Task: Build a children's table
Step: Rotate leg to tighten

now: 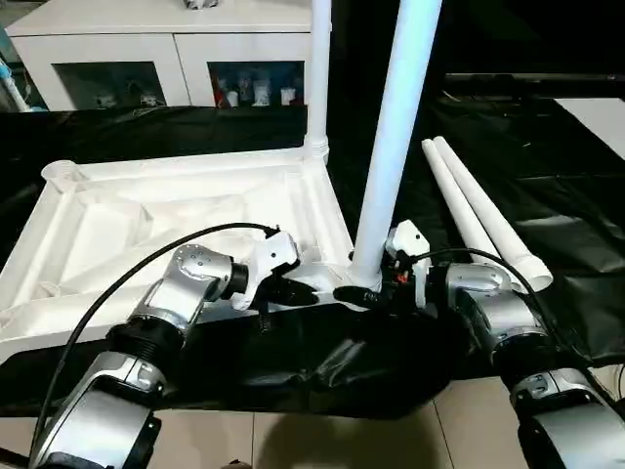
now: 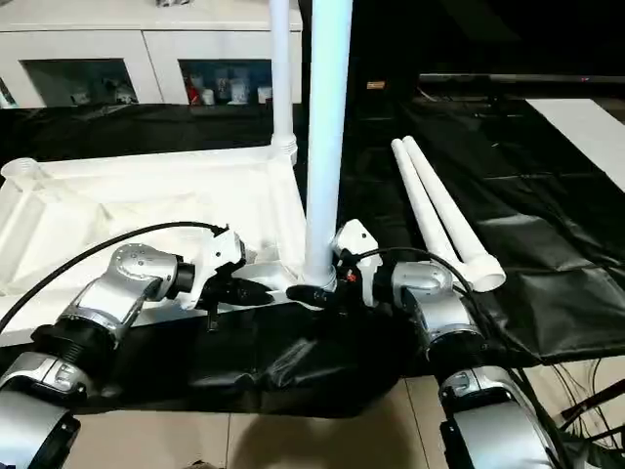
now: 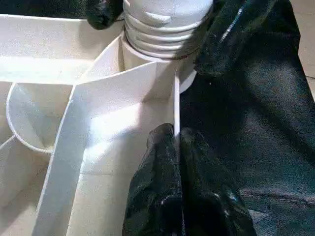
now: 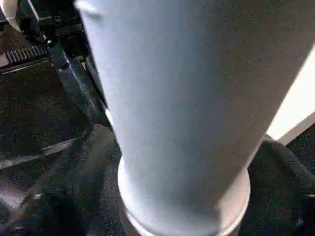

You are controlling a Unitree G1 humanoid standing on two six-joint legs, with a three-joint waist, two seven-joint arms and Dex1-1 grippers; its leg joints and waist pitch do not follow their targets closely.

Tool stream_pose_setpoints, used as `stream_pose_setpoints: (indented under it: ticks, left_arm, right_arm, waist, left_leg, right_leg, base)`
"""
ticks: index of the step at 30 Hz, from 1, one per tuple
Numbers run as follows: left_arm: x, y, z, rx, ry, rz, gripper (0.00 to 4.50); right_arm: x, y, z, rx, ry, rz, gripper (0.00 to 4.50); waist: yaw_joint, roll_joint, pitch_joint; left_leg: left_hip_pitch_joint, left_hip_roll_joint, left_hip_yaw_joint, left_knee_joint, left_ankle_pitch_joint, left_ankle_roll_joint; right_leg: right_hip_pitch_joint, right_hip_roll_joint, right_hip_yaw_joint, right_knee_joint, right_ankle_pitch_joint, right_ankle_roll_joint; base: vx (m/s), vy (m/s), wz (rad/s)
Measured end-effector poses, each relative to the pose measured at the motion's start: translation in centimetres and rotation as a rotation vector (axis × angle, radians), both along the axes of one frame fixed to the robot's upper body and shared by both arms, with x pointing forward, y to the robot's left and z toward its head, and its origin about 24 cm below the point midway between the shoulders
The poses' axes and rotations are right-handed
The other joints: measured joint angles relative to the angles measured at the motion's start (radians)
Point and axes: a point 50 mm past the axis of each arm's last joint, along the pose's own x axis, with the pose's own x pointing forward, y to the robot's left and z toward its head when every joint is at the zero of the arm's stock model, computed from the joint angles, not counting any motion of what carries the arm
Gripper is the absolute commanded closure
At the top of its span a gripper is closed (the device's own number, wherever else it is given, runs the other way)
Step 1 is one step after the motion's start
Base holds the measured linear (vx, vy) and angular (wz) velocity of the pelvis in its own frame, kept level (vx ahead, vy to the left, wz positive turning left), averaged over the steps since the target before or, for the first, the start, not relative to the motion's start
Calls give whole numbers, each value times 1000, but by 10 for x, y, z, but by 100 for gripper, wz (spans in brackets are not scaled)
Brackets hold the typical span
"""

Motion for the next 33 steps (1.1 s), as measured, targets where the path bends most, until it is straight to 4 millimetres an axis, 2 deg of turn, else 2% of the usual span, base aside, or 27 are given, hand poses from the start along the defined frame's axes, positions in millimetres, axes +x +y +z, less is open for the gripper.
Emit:
stream_pose_setpoints:
  ticks: [5,7,13,22,31,33]
  left_arm:
    - [-1,1,1,2,-2,1,450]
    - [-1,1,1,2,-3,1,450]
    - [-2,2,0,4,-3,0,450]
    - [-3,3,0,1,4,6,450]
    - [8,-7,-4,9,-50,130,450]
    - [17,-16,-5,22,-84,218,450]
  right_arm:
    - [0,0,0,0,1,0,112]
    - [0,0,0,1,1,0,143]
    - [0,1,0,4,2,0,174]
    - [-1,7,-4,33,9,-16,177]
    - [5,22,-17,107,-8,-347,178]
    - [14,37,-20,144,4,-591,178]
  waist:
    - [0,-2,1]
    - [0,-2,1]
    - [0,-2,1]
    - [-2,-2,1]
    - [-15,-5,2]
    - [-23,-6,1]
  left_leg:
    - [0,0,0,1,0,0]
    - [0,0,0,1,0,0]
    - [0,0,0,1,0,0]
    - [1,0,0,1,0,0]
    - [6,-1,-2,2,-3,-6]
    - [9,-1,-2,1,-2,-8]
  right_leg:
    - [0,0,0,0,0,0]
    - [0,0,0,1,0,0]
    - [0,0,0,1,0,0]
    - [0,0,0,2,0,0]
    - [4,0,4,3,2,-1]
    - [4,0,4,4,3,-1]
  base:
    - [0,0,0]
    - [0,0,0]
    - [0,0,0]
    - [0,0,0]
    - [0,0,0]
    - [0,0,0]
